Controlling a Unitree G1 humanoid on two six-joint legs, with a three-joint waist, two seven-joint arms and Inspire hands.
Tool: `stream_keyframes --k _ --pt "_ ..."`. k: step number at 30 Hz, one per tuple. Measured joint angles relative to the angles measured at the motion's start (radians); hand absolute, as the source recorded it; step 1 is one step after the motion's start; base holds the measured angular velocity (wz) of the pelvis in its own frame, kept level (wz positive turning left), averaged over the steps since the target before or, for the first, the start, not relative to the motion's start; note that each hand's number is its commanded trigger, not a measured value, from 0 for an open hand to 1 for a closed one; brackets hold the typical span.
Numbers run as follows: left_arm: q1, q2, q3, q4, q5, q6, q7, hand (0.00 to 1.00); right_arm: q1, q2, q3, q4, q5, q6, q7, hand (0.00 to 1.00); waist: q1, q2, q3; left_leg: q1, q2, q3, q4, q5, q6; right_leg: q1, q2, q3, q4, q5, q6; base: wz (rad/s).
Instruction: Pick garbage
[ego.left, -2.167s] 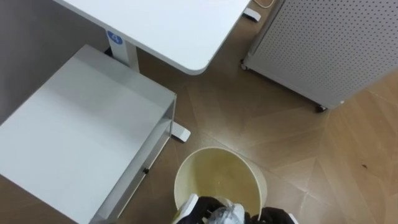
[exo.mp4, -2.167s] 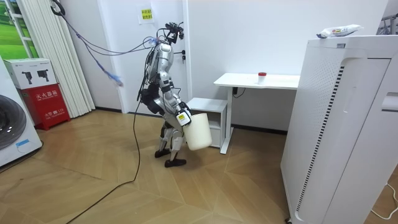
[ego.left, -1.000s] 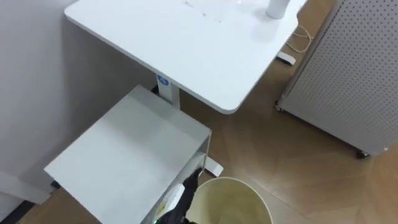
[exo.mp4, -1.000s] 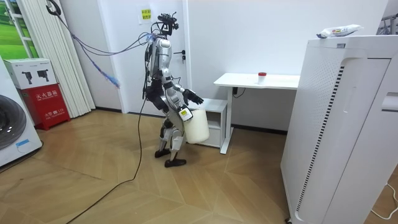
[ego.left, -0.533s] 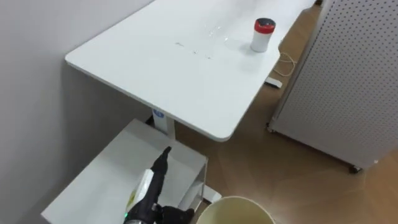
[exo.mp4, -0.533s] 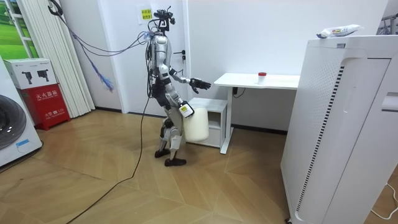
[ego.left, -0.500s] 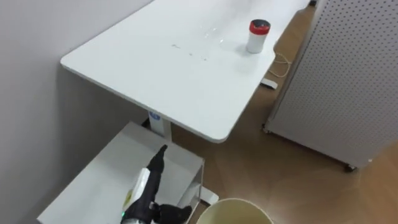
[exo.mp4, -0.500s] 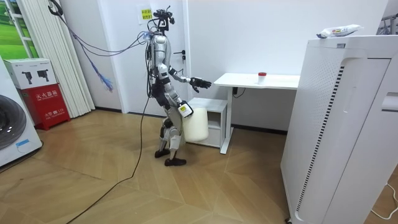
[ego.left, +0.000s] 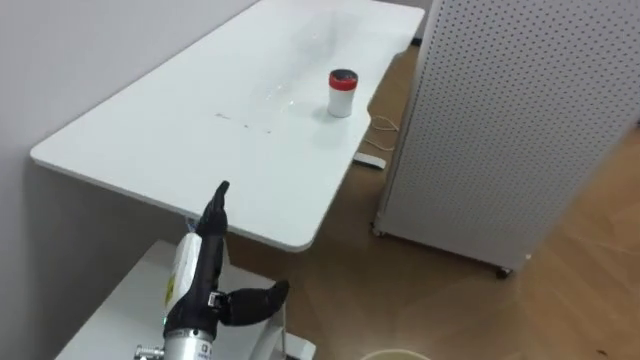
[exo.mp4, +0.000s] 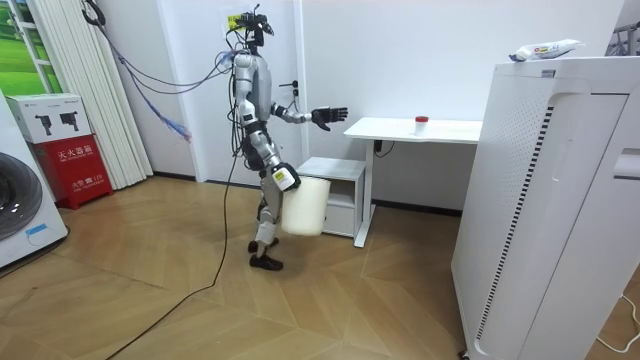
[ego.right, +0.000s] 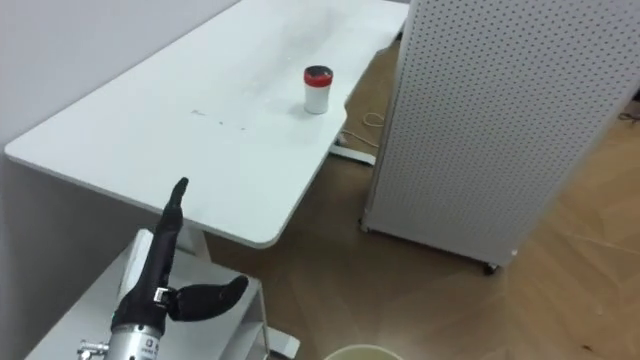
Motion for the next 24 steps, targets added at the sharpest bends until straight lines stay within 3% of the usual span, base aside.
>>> stream_keyframes --k 5,7,8,9,10,11,12,13,14,17,19,24 --pt "0.005 0.0 0.001 -0.028 -0.009 0.001 0.007 0.0 0.017 -0.001 -0.017 -0.026 -0.039 0.002 0.005 1.0 -0.006 0.008 -0.0009 0.013 0.011 -0.009 0.017 0.0 0.0 -0.001 0.017 0.014 -0.017 0.006 -0.011 -0.25" --pt "0.032 0.001 0.018 -0.08 -0.009 0.001 0.025 0.0 0.011 -0.002 -0.018 -0.048 -0.085 0.002 0.01 1.0 0.008 0.018 0.0007 0.016 0.002 -0.089 0.014 0.0 -0.001 -0.021 0.041 0.068 -0.016 0.013 -0.023 -0.84" --pt "0.046 0.002 0.028 -0.094 -0.008 0.001 0.028 0.0 0.01 -0.004 -0.018 -0.056 -0.101 0.002 0.015 1.0 0.021 0.029 -0.0058 0.02 -0.008 -0.158 0.008 0.001 -0.002 -0.03 0.054 0.1 -0.017 0.021 -0.031 -1.02" --pt "0.055 0.002 0.035 -0.102 -0.008 0.001 0.028 0.0 0.01 -0.004 -0.018 -0.061 -0.11 0.002 0.016 1.0 0.028 0.033 -0.0065 0.025 -0.015 -0.196 0.005 0.001 -0.002 -0.032 0.059 0.112 -0.017 0.025 -0.034 -1.1" --pt "0.076 0.002 0.053 -0.123 -0.008 0.001 0.028 0.0 0.012 -0.002 -0.018 -0.068 -0.129 0.003 0.022 1.0 0.033 0.036 -0.0092 0.027 -0.031 -0.257 0.013 0.004 -0.007 -0.031 0.071 0.155 -0.014 0.03 -0.04 -0.98" --pt "0.099 0.002 0.069 -0.146 -0.008 0.001 0.029 0.0 0.018 0.001 -0.017 -0.076 -0.136 0.004 0.03 1.0 0.034 0.036 -0.0093 0.02 -0.041 -0.301 0.023 0.011 -0.018 -0.028 0.079 0.188 -0.014 0.038 -0.041 -0.87" --pt "0.109 0.001 0.074 -0.159 -0.008 0.001 0.029 0.0 0.021 0.002 -0.018 -0.078 -0.136 0.004 0.03 1.0 0.034 0.034 -0.0089 0.019 -0.045 -0.318 0.022 0.013 -0.022 -0.029 0.083 0.206 -0.017 0.041 -0.042 -0.59" --pt "0.117 -0.001 0.08 -0.18 -0.008 0.0 0.03 0.0 0.022 0.001 -0.023 -0.079 -0.135 0.005 0.029 1.0 0.032 0.037 -0.0096 0.022 -0.059 -0.363 -0.02 0.016 -0.026 -0.034 0.085 0.222 -0.016 0.044 -0.04 -0.4" --pt "0.116 -0.001 0.081 -0.198 -0.008 -0.002 0.031 0.0 0.023 0.001 -0.032 -0.079 -0.136 0.014 0.029 1.0 0.031 0.035 -0.0102 0.037 -0.059 -0.374 -0.063 0.02 -0.03 -0.044 0.089 0.23 -0.012 0.046 -0.036 -0.33" --pt "0.117 0.002 0.085 -0.212 -0.009 -0.011 0.047 0.0 0.025 0.001 -0.042 -0.079 -0.137 0.019 0.03 1.0 0.033 0.029 -0.009 0.065 -0.059 -0.344 -0.102 0.022 -0.03 -0.054 0.104 0.234 -0.017 0.057 -0.031 -0.26" --pt "0.119 0.012 0.089 -0.212 -0.01 -0.011 0.057 0.0 0.026 0.001 -0.048 -0.079 -0.154 0.019 0.031 1.0 0.035 0.029 -0.0082 0.074 -0.057 -0.347 -0.112 0.024 -0.027 -0.038 0.11 0.196 -0.055 0.084 -0.035 -0.25" --pt "0.12 0.016 0.089 -0.212 -0.009 -0.012 0.074 0.0 0.027 0.0 -0.057 -0.079 -0.163 0.02 0.032 1.0 0.03 0.033 -0.006 0.079 -0.053 -0.346 -0.145 0.037 -0.019 -0.029 0.118 0.189 -0.103 0.116 -0.038 -0.03"
